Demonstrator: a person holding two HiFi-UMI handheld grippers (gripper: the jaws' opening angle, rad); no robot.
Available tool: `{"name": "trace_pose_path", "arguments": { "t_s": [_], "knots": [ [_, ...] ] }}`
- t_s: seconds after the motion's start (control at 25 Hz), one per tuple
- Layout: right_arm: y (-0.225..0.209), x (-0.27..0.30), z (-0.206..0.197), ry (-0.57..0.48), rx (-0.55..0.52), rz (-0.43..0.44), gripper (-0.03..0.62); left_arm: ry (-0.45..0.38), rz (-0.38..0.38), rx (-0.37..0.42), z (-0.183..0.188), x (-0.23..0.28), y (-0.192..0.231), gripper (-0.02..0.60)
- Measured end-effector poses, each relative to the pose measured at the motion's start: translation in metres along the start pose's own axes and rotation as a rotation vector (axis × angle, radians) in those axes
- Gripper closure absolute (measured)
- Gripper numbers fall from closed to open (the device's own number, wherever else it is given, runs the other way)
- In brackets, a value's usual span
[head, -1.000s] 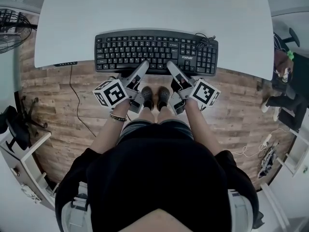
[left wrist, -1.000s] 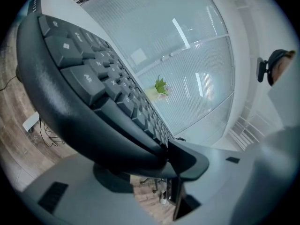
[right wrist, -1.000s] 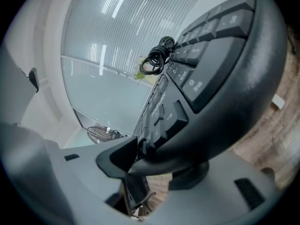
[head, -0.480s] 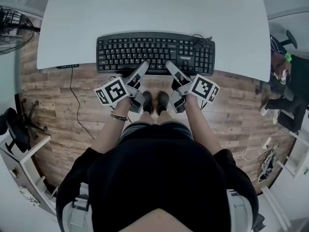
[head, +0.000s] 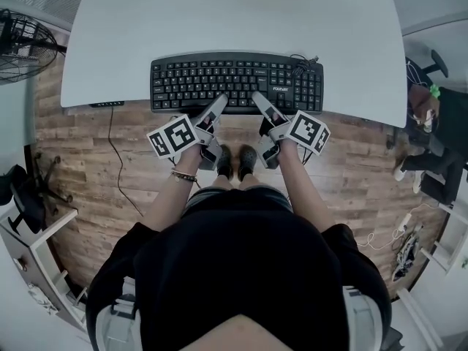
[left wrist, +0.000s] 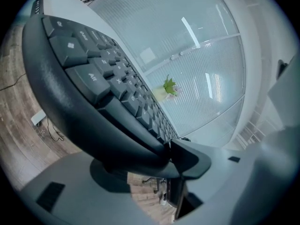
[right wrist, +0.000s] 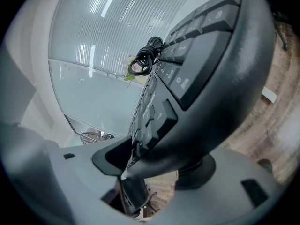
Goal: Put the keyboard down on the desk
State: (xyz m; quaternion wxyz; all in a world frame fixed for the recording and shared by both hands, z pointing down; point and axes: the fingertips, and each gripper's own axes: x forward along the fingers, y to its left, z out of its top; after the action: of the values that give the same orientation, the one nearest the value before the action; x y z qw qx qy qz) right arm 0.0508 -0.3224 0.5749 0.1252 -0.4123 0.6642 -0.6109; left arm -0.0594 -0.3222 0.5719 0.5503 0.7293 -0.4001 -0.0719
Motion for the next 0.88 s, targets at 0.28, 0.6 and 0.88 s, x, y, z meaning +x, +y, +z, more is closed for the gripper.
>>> {"name": "trace_pose_path", "arguments": {
  "t_s": [0.28,0.6,0.88],
  "knots": [
    [-0.0002,0.0007,0.0015,-0.01,0.001,-0.002,0.312,0.005,0.013,-0.003,0.0038,0.0033,0.0037,0.282],
    [-0.0019,0.0025,0.0024,-0.011,0.014,-0.008,0.296,-0.002,0.015,-0.017,0.006,0.0044,0.0053,0.27],
    [-0.0028,0.0036,0.0033,-0.01,0.017,-0.019,0.286,0.006,0.014,-0.015,0.0065,0.0055,0.0056,0.262]
  ]
}}
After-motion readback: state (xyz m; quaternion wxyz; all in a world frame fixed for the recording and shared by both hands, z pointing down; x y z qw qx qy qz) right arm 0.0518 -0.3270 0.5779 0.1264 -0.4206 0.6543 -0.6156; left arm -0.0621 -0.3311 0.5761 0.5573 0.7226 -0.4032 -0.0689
